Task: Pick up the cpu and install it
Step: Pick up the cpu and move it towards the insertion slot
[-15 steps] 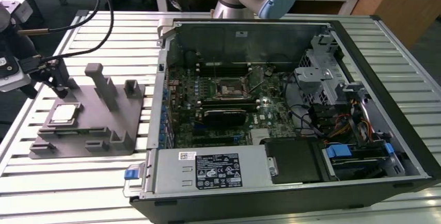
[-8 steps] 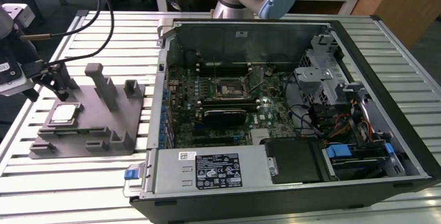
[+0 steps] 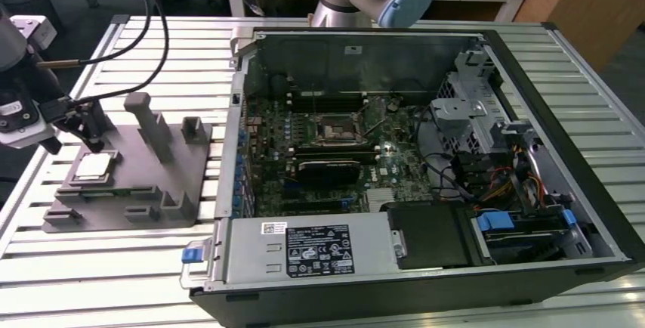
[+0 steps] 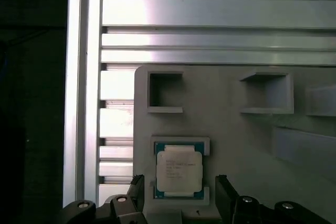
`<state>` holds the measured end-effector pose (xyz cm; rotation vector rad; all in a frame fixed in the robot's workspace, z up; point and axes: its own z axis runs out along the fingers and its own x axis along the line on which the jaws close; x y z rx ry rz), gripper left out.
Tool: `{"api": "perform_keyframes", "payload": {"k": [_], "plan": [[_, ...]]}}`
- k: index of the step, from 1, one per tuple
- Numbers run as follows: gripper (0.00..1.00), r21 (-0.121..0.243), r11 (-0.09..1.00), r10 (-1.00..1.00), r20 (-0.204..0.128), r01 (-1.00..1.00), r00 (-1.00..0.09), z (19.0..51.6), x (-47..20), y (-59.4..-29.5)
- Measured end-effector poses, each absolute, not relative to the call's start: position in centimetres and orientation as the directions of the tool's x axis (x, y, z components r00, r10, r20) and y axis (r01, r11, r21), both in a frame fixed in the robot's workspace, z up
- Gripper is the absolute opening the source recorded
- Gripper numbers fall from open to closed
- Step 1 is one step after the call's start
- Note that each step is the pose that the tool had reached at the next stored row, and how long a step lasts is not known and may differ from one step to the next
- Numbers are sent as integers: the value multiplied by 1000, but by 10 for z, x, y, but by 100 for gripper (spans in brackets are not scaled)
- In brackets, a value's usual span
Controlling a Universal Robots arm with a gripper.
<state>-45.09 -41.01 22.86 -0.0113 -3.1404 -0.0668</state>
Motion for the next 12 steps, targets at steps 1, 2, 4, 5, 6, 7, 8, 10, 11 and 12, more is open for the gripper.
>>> {"api": "perform_keyframes", "payload": {"k": [1,2,4,5,6,7,8,10,11,12], "plan": [[65,42,999,7,1,7,-1000,227,-451,-410],[65,43,999,7,1,7,-1000,226,-451,-410],[65,42,999,7,1,7,-1000,224,-451,-410],[65,43,999,7,1,7,-1000,222,-451,-410],[65,42,999,7,1,7,-1000,221,-451,-410],[65,43,999,7,1,7,-1000,220,-451,-410],[65,42,999,7,1,7,-1000,219,-451,-410],[65,43,999,7,1,7,-1000,217,-451,-410],[65,43,999,7,1,7,-1000,216,-451,-410],[65,43,999,7,1,7,-1000,215,-451,-410]]}}
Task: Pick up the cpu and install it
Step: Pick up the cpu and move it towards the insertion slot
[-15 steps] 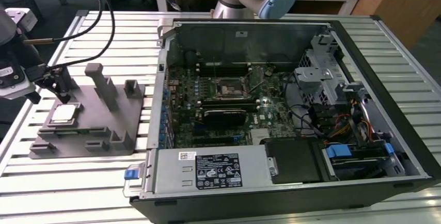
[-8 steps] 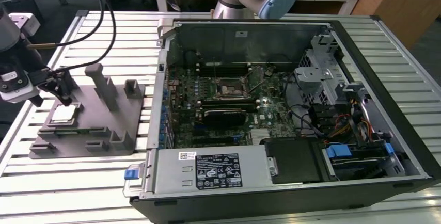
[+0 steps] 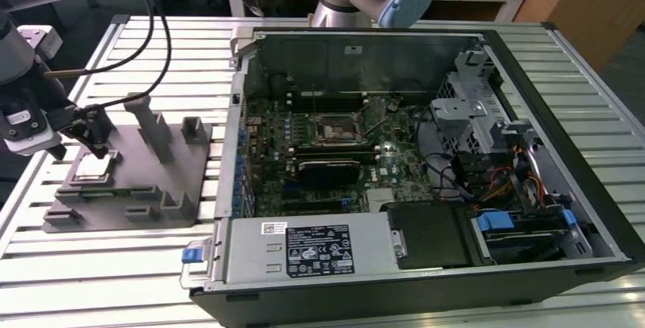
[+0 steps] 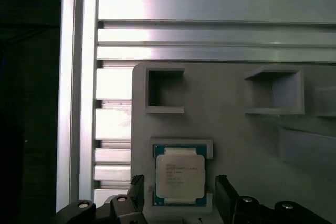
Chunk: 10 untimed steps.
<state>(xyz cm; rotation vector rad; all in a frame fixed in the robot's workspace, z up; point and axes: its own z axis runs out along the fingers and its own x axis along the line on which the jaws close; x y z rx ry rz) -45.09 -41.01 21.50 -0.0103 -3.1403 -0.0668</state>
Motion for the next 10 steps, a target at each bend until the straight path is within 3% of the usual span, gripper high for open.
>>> {"api": "perform_keyframes", "payload": {"k": [3,4,10], "plan": [[65,42,999,7,1,7,-1000,212,-451,-410],[72,42,999,7,1,7,-1000,210,-451,-410],[72,42,999,6,1,6,-1000,202,-451,-410]]}}
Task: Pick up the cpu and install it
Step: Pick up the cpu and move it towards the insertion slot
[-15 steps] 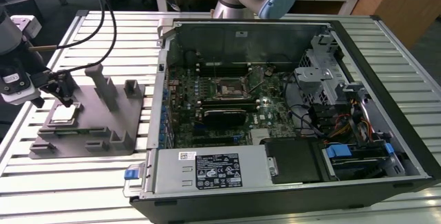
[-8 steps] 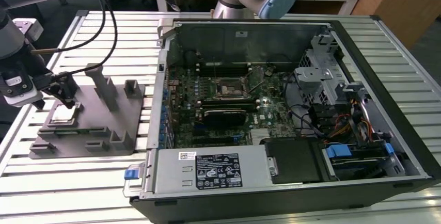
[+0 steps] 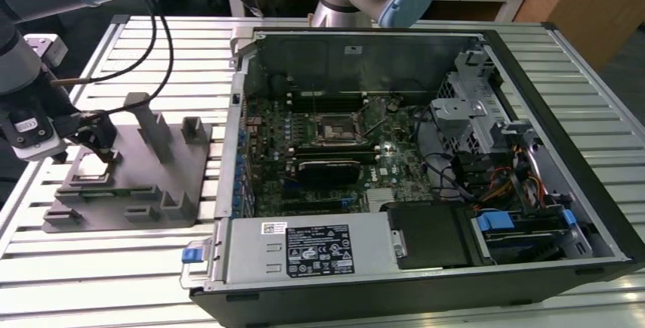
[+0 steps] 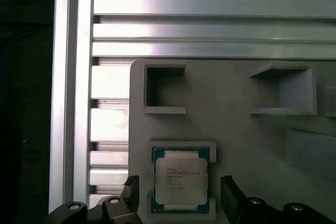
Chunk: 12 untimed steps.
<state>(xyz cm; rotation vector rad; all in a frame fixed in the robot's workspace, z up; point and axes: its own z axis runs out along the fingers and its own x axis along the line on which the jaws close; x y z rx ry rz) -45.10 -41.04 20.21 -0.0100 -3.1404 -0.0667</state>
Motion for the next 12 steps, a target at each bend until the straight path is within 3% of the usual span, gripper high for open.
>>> {"api": "perform_keyframes", "payload": {"k": [12], "plan": [[72,42,999,4,1,4,-1000,190,-451,-411]]}}
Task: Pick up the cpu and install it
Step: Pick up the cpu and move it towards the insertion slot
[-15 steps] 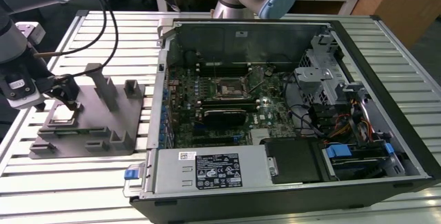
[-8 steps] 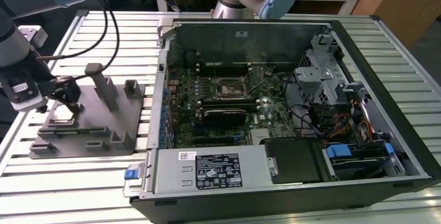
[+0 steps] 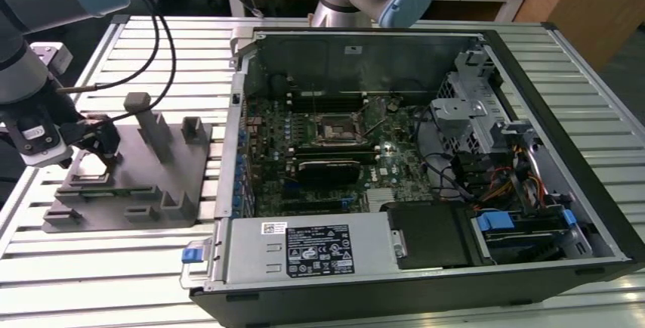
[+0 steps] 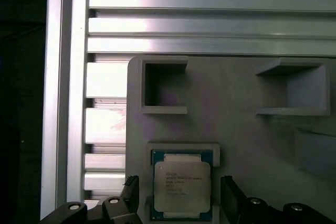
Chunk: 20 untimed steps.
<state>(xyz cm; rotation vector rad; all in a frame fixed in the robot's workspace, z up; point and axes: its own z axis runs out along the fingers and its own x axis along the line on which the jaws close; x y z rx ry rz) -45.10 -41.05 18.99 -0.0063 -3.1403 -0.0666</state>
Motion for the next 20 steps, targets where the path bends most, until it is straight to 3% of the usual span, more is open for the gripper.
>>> {"api": "perform_keyframes", "payload": {"k": [11,13,14,20], "plan": [[72,42,999,-9,1,-9,-1000,186,-451,-410],[71,42,999,-12,1,-12,-1000,185,-451,-409],[64,42,999,-13,1,-13,-1000,185,-451,-408],[64,40,999,-17,0,-17,-1000,185,-451,-407]]}}
